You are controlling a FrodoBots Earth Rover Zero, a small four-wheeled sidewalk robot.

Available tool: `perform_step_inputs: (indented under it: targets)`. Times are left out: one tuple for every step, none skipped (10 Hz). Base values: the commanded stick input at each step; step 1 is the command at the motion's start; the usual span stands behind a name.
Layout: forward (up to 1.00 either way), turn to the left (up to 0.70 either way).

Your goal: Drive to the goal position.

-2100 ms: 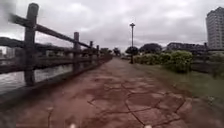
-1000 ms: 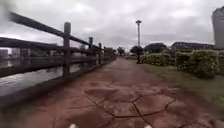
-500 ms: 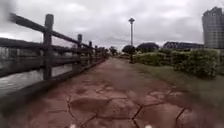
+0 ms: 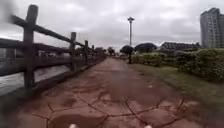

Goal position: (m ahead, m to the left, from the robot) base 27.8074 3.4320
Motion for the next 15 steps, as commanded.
perform_step_inputs:
  targets:
    - [0.85,0.01]
    - [0.85,0.01]
    - [0.85,0.01]
    - [0.85,0.01]
    - [0.85,0.01]
    - [0.85,0.01]
    - [0.85,0.01]
    - [0.85,0.01]
    - [0.85,0.01]
    - [0.85,0.01]
    - [0.85,0.01]
    - [0.85,0.01]
    - [0.85,0.01]
    - [0.85,0.01]
    - [0.85,0.01]
